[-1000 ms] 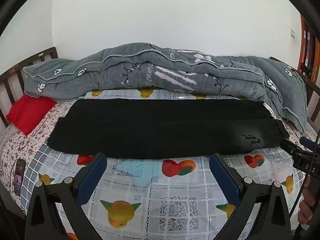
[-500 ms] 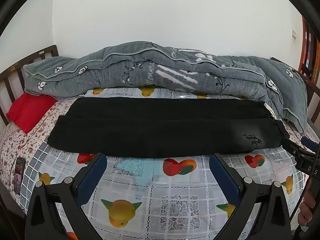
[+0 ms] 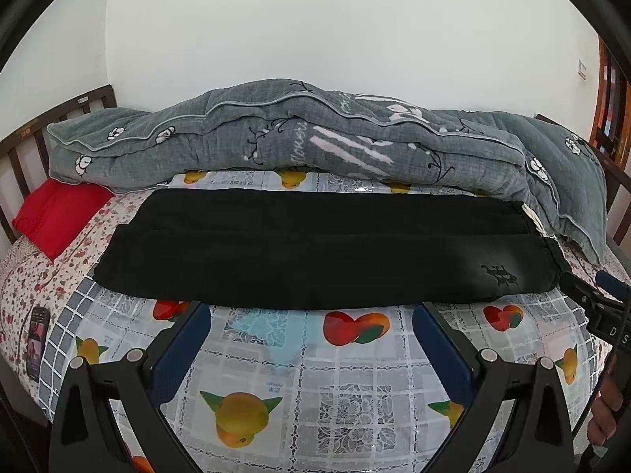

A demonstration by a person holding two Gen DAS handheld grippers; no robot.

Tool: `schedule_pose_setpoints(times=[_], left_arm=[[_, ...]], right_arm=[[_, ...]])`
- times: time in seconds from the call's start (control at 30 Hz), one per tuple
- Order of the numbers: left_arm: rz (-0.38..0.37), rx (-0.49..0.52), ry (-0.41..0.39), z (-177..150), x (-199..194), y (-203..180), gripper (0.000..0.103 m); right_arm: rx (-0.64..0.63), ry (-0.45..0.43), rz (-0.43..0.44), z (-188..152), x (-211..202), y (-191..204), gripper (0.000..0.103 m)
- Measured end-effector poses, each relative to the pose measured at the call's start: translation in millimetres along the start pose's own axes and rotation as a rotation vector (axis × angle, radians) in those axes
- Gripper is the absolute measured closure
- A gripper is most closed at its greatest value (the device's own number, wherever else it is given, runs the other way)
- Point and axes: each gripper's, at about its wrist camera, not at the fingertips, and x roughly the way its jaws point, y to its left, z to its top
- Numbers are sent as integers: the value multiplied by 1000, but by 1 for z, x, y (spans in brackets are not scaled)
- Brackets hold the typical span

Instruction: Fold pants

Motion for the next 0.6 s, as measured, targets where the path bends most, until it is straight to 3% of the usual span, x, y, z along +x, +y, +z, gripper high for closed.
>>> schedule_pose_setpoints(times=[0.6], left_arm=[[2,-6,3,0,1,4,0]], right_arm=[[9,-15,-1,0,-4,-5,0]])
